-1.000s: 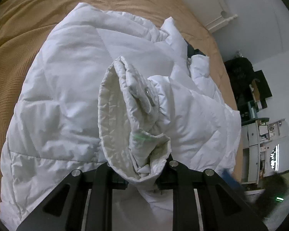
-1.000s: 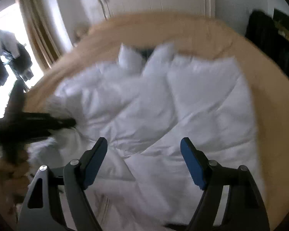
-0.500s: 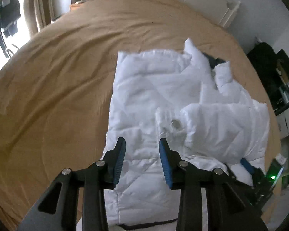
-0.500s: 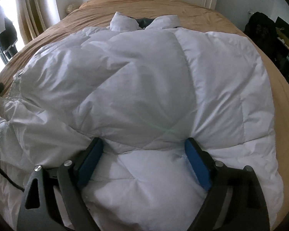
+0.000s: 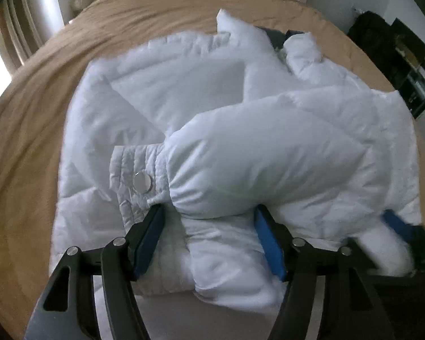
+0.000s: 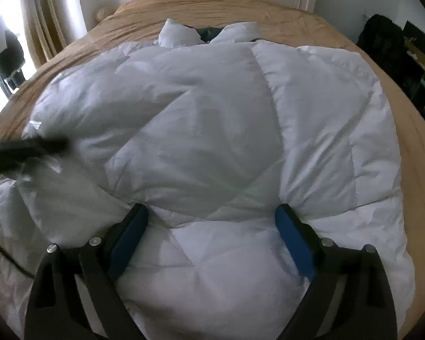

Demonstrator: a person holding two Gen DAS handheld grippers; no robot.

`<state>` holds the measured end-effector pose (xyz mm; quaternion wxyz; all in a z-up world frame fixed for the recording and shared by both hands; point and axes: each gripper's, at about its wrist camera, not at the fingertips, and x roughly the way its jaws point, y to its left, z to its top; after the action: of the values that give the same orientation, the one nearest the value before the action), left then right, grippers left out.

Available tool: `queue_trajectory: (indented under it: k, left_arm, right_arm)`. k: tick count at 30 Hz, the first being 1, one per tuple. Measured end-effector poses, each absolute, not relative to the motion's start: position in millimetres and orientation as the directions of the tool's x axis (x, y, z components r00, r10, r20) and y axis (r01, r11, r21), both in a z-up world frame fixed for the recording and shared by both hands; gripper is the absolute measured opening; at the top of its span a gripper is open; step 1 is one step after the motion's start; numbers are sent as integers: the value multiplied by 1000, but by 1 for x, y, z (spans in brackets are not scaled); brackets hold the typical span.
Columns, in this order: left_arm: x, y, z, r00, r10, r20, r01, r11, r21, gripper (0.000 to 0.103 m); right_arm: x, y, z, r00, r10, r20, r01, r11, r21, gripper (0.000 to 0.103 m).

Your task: Fold large clothes

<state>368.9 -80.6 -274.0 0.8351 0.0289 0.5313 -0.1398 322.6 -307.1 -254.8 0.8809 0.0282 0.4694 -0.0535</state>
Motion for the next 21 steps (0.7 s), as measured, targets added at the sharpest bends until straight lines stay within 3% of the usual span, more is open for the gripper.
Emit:
queue_trajectory:
  k: [9, 12, 15, 17, 21]
  left_arm:
    - [368, -82, -271, 401, -193, -896, 283, 956, -79, 67]
    - [366, -81, -273, 398, -201, -895, 290, 953, -85, 68]
    - [365, -80, -274, 397, -204, -895, 304, 949, -82, 68]
    - [366, -81, -275, 396, -207, -895, 309, 947, -82, 69]
    - [367, -80, -274, 389, -225, -893, 315, 944, -101, 69]
  right_arm:
    - [345, -381, -178, 618, -120, -777, 206, 978, 13, 90]
    - [392, -410, -197, 548, -169, -819, 232, 972, -45, 90]
    - [432, -438, -228, 480, -107, -871, 264, 964, 28, 93]
    - [445, -446, -235, 486, -119, -866, 288, 957, 30, 101]
    - [467, -458, -252, 456, -166, -874, 322, 947, -12, 103]
